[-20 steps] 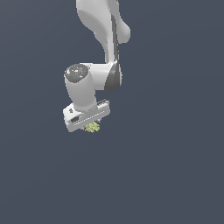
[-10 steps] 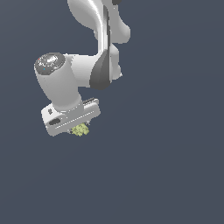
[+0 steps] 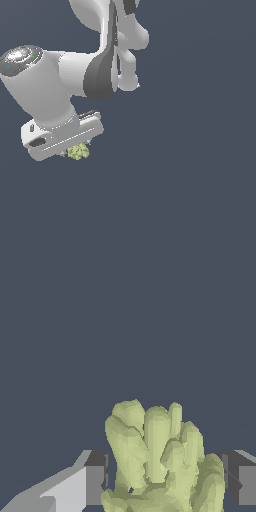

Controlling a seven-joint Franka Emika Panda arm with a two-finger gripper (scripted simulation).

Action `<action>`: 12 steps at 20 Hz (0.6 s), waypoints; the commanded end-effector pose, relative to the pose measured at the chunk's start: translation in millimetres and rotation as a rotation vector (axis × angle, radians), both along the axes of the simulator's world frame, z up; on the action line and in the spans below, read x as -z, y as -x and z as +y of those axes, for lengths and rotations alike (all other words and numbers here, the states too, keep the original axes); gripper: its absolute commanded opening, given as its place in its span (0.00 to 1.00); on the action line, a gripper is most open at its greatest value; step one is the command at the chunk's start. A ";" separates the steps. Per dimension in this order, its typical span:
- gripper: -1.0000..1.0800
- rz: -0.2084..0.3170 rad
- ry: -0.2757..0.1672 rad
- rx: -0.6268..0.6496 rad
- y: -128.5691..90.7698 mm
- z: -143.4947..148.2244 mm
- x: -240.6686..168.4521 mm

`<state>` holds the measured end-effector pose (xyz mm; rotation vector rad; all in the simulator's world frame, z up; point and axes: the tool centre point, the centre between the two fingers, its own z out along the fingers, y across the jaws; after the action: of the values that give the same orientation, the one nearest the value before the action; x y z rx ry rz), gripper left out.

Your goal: Pick up the object and move it to a goal position.

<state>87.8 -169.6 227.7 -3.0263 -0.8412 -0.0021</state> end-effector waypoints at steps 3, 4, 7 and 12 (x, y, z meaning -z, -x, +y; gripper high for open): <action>0.00 0.001 0.000 0.000 -13.0 -10.6 -14.3; 0.00 0.001 0.000 0.000 -15.6 -12.7 -17.1; 0.00 0.001 0.000 0.000 -23.0 -18.6 -25.0; 0.00 0.001 0.001 0.000 -33.7 -27.0 -36.1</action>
<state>118.4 -194.2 260.4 -3.0267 -0.8411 -0.0007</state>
